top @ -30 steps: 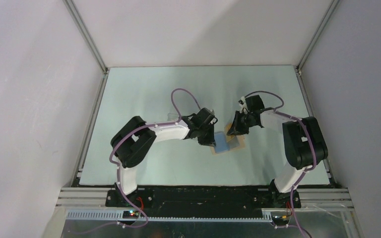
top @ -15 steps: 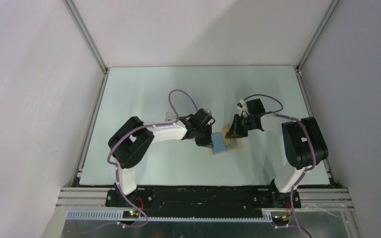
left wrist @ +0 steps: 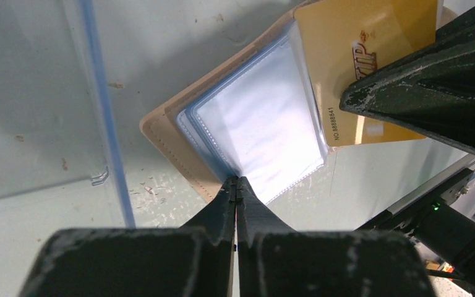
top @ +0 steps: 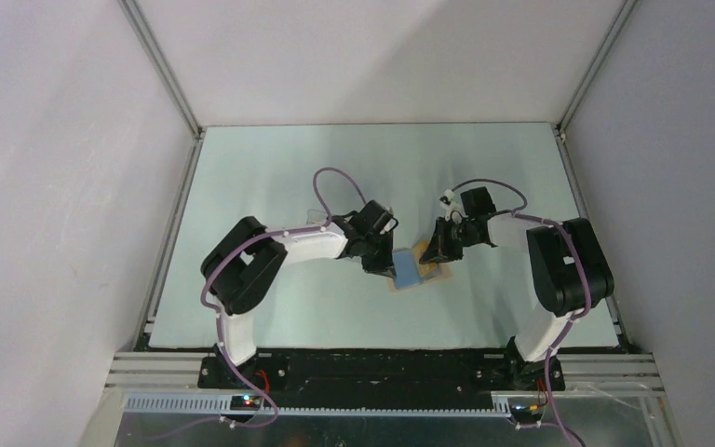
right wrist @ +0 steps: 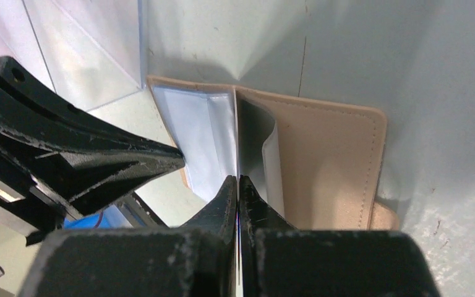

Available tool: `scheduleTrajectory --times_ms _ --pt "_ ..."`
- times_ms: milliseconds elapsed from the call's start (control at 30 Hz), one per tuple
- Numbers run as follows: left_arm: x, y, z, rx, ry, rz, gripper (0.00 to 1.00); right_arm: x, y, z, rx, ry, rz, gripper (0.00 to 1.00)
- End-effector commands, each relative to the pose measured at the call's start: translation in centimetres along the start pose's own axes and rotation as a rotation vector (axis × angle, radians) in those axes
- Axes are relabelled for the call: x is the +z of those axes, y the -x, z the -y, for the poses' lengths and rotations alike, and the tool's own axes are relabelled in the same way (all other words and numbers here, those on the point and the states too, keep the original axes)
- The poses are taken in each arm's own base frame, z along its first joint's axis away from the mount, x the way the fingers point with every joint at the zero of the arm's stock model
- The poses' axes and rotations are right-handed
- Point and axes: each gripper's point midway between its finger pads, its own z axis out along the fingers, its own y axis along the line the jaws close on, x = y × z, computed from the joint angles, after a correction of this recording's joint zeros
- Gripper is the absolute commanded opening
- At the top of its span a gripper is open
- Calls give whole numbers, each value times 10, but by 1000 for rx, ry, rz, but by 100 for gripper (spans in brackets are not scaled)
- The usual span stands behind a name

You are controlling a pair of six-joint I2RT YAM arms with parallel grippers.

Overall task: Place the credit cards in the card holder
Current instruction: Insert the credit card into the card holder.

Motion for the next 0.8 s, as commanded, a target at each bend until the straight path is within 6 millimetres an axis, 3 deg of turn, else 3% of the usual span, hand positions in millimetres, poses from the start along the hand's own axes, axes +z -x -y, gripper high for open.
scheduleTrajectory --times_ms 0,200,533,767 --pt "-7 -4 -29 18 80 -29 0 -2 -20 -5 -4 37 -80 0" --pt "-13 -5 -38 52 112 -68 0 -8 -33 -9 18 45 -132 0" --pt "-8 -12 -39 116 102 -137 0 9 -59 -28 11 187 -259 0" --pt "-8 -18 -43 126 105 -162 0 6 -68 -40 -16 191 -281 0"
